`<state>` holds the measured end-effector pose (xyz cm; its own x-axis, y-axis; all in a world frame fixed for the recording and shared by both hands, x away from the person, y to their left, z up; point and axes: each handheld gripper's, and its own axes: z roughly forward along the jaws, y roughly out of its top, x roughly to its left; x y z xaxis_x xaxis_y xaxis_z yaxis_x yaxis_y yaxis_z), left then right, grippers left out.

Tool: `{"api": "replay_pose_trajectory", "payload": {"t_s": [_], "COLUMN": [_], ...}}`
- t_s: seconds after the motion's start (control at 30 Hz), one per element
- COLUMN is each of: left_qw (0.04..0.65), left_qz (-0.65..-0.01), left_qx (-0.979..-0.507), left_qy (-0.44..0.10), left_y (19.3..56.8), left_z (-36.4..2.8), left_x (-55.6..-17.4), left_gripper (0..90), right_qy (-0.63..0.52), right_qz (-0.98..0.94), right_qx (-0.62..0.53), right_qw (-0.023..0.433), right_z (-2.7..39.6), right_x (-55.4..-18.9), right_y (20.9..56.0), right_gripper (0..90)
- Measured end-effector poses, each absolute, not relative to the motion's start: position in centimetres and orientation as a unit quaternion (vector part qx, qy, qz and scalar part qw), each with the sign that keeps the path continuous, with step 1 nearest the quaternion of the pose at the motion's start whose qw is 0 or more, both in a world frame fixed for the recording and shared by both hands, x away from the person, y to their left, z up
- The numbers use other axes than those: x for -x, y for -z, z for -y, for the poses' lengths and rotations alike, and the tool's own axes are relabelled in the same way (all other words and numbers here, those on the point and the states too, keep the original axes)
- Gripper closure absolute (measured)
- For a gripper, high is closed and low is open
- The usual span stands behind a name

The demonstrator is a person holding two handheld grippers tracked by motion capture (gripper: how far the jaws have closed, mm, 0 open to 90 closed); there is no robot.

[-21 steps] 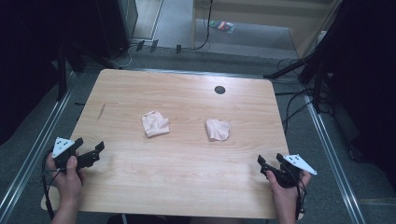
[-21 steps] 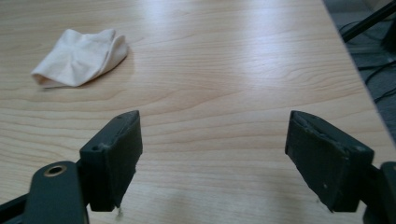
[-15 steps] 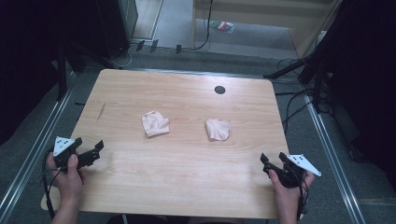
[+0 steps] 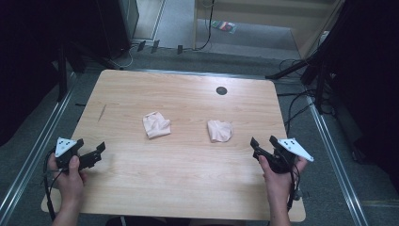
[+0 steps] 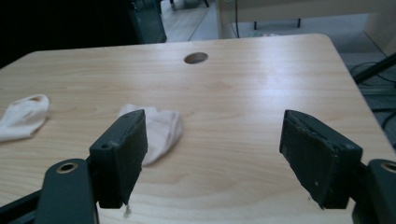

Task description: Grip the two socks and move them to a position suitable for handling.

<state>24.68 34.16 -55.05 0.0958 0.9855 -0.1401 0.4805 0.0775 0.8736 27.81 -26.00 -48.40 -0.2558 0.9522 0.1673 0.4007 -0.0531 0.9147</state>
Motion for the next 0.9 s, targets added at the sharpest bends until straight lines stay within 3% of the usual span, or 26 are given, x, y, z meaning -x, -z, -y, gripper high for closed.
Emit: {"api": "replay_pose_trajectory", "payload": {"t_s": [0.27, 0.4, 0.73, 0.9], "left_qw": [0.423, 0.422, 0.422, 0.424], "left_qz": [-0.601, -0.6, -0.6, -0.599], "left_qx": [-0.608, -0.611, -0.61, -0.609], "left_qy": [-0.3, -0.299, -0.3, -0.3], "left_y": [55.1, 55.0, 55.0, 55.1], "left_z": [-34.2, -34.2, -34.1, -34.1], "left_x": [-24.7, -24.7, -24.6, -24.6], "left_gripper": [14.0, 14.1, 14.1, 14.1], "right_qy": [-0.491, -0.486, -0.46, -0.437], "right_qz": [-0.65, -0.667, -0.706, -0.715], "right_qx": [-0.51, -0.497, -0.488, -0.5], "right_qw": [0.278, 0.269, 0.227, 0.218], "right_z": [23.0, 21.2, 17.1, 15.8], "right_x": [-29.5, -30.9, -34.4, -35.6], "right_y": [47.6, 47.9, 50.5, 52.1], "right_gripper": [29.6, 36.7, 46.2, 44.9]}}
